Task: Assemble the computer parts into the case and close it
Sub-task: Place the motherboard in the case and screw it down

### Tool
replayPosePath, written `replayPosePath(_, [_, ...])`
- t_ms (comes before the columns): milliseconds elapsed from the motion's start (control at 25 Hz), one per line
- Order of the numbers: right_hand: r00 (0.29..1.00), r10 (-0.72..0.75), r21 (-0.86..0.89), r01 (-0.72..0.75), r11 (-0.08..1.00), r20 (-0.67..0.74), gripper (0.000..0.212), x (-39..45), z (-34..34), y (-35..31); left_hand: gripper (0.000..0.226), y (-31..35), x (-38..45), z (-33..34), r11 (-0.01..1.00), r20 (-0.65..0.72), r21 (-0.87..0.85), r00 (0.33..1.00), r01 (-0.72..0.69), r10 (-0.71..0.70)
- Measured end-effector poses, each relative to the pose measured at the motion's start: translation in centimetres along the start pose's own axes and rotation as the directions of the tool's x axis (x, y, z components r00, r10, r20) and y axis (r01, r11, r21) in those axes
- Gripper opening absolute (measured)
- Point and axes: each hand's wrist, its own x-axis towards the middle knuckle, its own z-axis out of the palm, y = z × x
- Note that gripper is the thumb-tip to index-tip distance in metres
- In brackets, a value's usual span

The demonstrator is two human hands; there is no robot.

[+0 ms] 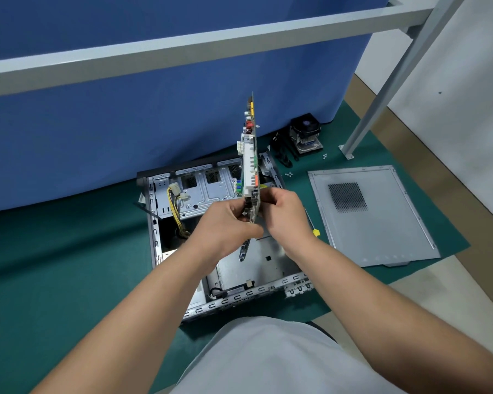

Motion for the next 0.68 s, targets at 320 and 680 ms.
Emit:
replayPosePath(320, [0.937,0.044,0.133,-0.095,0.987,0.346,0.047,-0.5,-1.3,0.9,0.036,-0.6,-0.1,-0.2,0.997,0.000,0.012,0.997,-0.075,0.075])
replayPosePath(680, [0.850,0.000,0.258,-0.160,0.953,0.526,0.064,-2.6,-3.7,2.1,0.066,0.4,-0.6,-0.3,0.943,0.266,-0.331,0.962,0.031,0.062])
